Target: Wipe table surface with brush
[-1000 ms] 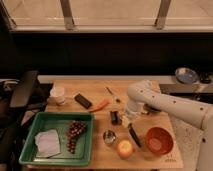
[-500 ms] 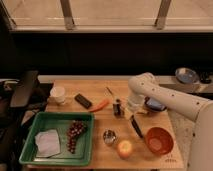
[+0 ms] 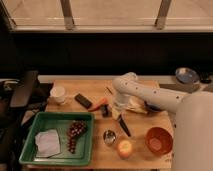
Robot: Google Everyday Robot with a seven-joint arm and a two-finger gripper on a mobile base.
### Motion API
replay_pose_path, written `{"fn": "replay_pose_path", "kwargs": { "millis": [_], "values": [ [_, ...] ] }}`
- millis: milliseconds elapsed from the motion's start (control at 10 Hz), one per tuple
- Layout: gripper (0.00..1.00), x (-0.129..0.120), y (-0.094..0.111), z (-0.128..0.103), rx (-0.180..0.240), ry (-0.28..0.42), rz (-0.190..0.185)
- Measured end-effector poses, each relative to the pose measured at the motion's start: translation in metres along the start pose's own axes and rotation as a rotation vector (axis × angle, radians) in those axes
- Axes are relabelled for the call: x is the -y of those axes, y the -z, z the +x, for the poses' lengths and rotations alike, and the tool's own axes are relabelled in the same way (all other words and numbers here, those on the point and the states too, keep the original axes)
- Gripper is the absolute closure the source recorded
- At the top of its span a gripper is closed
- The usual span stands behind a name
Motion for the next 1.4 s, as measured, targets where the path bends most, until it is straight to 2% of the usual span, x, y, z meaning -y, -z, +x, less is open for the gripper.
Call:
{"fn": "replay_pose_path", "kwargs": {
  "millis": [300, 500, 700, 900, 1100, 1300, 1400],
  "values": [
    [1.0, -0.005, -0.006, 0.027, -0.01, -0.016, -0.013],
    [1.0, 0.007, -0.003, 0.056, -0.021, -0.051, -0.008],
    [1.0, 0.034, 0.005, 0.082, -0.035, -0.103, 0.024],
    [1.0, 0.054, 0.01, 0.08, -0.046, -0.126, 0.059],
    [1.0, 0.062, 0.013, 0.065, -0.049, -0.111, 0.082],
    [1.0, 0.052, 0.01, 0.041, -0.055, -0.073, 0.088],
    [1.0, 0.035, 0.006, 0.027, -0.058, -0.042, 0.086]
  ]
}}
